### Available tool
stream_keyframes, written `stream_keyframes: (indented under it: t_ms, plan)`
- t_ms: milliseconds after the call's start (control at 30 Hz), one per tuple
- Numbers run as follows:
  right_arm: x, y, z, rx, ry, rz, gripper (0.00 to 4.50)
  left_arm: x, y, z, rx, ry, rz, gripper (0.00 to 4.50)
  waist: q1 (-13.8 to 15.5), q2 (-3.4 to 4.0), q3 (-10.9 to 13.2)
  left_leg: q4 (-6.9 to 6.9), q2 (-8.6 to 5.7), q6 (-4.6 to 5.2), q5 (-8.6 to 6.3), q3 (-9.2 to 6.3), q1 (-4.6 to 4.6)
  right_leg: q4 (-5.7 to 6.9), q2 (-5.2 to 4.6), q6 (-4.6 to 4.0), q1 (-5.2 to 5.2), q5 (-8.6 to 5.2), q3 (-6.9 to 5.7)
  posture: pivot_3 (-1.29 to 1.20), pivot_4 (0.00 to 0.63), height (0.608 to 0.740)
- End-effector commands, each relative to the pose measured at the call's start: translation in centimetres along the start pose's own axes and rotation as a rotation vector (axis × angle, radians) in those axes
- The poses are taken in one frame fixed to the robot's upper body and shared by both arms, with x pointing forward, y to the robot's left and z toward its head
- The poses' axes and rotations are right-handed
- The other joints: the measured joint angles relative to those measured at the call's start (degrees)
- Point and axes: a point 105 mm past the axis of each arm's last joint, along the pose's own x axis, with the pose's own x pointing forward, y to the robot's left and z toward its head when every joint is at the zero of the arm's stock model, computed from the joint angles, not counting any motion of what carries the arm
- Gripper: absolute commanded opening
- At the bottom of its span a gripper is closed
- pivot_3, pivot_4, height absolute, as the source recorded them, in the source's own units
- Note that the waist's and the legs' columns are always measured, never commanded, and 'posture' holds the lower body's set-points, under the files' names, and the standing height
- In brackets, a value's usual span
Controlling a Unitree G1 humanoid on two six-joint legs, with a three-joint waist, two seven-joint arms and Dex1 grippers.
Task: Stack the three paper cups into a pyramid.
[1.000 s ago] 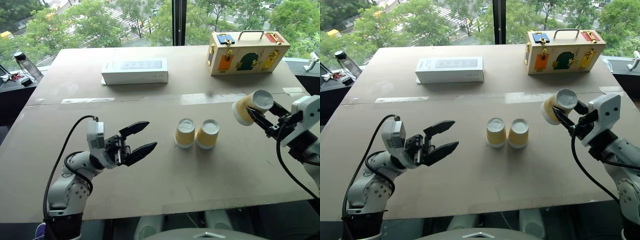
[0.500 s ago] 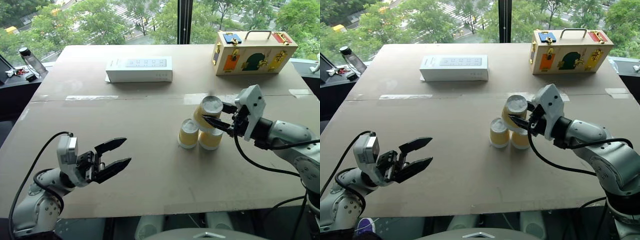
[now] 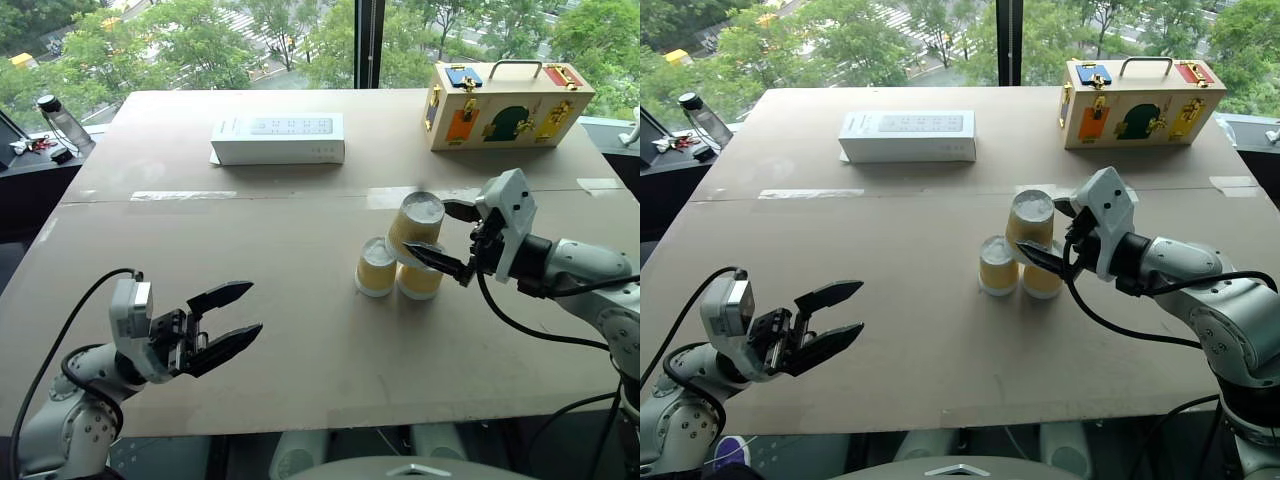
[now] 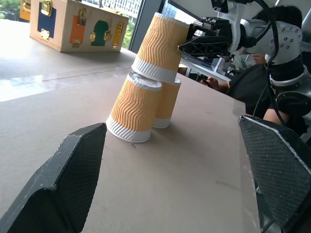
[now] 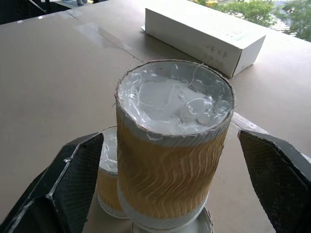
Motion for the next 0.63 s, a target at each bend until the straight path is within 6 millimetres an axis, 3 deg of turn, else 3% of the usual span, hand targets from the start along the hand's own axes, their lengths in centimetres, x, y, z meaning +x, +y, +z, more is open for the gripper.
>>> stream_keyframes:
  t_ms: [33, 200, 367, 633]
  plan:
    - [-2.9, 0.8, 1.3, -0.066, -0.077, 0.021, 4.46, 0.8, 0.4, 0.0, 0.063, 0.021, 0.072, 4.5, 0.4, -0.04, 0.0, 0.0, -0.01, 0.0, 0.0, -0.01, -0.03, -0.04, -0.01, 0.06, 0.01, 0.03, -0.02, 0.0, 0.15, 0.74]
    - [-7.2, 0.7, -0.8, -0.015, -0.074, -0.029, 4.46, 0.8, 1.3, -1.4, 0.062, 0.129, 0.15, 4.5, 0.6, -0.05, 0.0, 0.0, -0.02, 0.0, 0.0, 0.02, -0.05, -0.06, -0.01, 0.11, 0.01, 0.06, -0.02, 0.0, 0.15, 0.74]
    - [-12.1, 1.3, -5.5, 0.005, 0.044, -0.113, 4.46, -0.3, 2.7, -2.3, 0.077, 0.215, 0.241, 4.5, 1.0, -0.04, 0.0, 0.01, 0.02, 0.0, 0.0, 0.06, 0.04, -0.01, 0.08, -0.03, 0.04, -0.07, -0.01, 0.0, 0.15, 0.74]
    - [-15.1, 1.4, -9.9, 0.04, 0.138, -0.185, 4.46, -1.5, 2.3, -3.7, 0.029, 0.348, 0.242, 4.5, 0.3, -0.06, -0.1, -0.01, 0.38, -0.03, -0.02, 0.35, 0.5, 0.02, 0.07, 0.17, 0.34, -0.24, 0.22, 0.0, 0.15, 0.74]
